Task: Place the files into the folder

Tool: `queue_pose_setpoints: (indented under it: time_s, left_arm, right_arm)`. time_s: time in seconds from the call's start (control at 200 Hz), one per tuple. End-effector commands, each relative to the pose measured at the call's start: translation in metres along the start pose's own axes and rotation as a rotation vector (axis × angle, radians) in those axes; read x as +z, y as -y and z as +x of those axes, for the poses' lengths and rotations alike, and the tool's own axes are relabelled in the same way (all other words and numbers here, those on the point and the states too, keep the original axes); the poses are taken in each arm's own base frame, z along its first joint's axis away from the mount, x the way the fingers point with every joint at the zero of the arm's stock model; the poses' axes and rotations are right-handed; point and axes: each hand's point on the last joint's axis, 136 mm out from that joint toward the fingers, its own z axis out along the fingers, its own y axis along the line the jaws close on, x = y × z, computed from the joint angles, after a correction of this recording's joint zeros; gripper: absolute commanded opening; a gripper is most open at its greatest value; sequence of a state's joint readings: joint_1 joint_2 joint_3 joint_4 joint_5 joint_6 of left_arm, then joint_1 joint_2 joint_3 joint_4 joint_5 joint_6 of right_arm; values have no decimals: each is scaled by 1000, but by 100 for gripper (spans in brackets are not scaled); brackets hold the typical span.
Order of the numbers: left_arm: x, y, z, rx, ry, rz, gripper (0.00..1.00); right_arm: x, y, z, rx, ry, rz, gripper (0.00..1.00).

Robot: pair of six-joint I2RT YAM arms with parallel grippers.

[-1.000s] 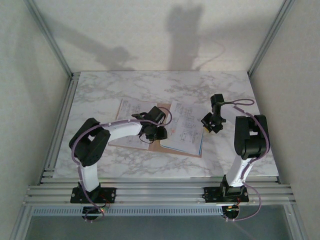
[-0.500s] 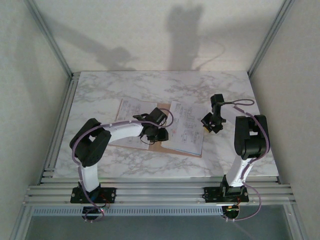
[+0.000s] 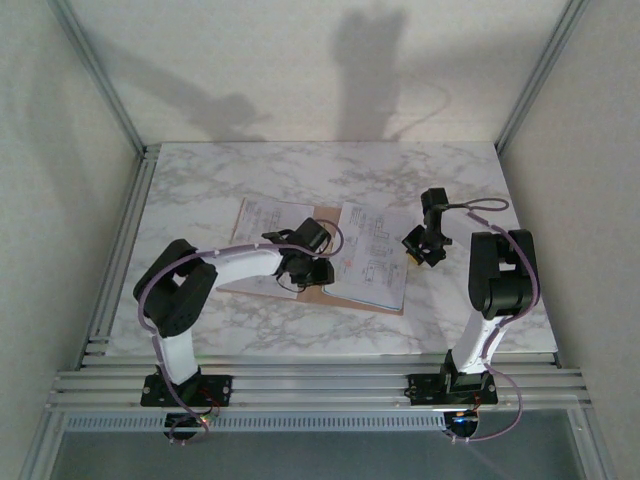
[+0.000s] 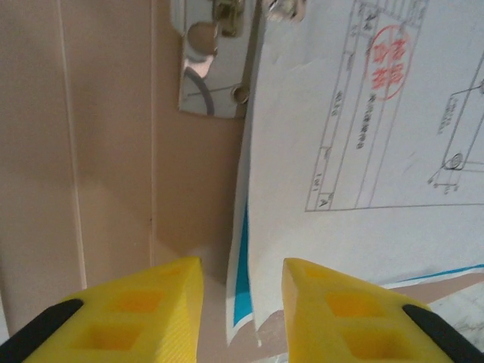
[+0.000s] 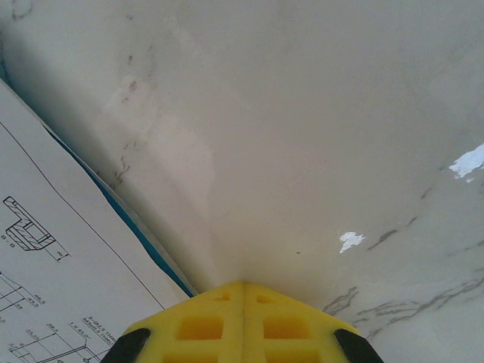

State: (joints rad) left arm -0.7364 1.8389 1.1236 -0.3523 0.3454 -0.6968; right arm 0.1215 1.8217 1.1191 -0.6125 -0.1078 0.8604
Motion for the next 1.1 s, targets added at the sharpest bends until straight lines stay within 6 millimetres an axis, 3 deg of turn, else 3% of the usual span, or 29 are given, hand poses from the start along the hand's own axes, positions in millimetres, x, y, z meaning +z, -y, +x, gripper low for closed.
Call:
queue_pose_setpoints:
  time_s: [0.0,0.586,0.811,0.901,1.096]
  left_arm:
    - [3,4,11,-6,-39,20,32]
    - [10,1,15,-20,-54,29,24]
    - [10,4,14,-26,-50,39,10]
    - [10,5,15,-44,-55,52,0]
    - [12,5,18,-96,-56,90,0]
  right_arm:
    - [9,12,10,9,-38,48,0]
    - [10,12,11,11,-40,48,0]
    - [8,11,10,14,-34,43,0]
    - [0,9,7,13,-5,27,0]
    - [-31,3,-3,-6,84,15,0]
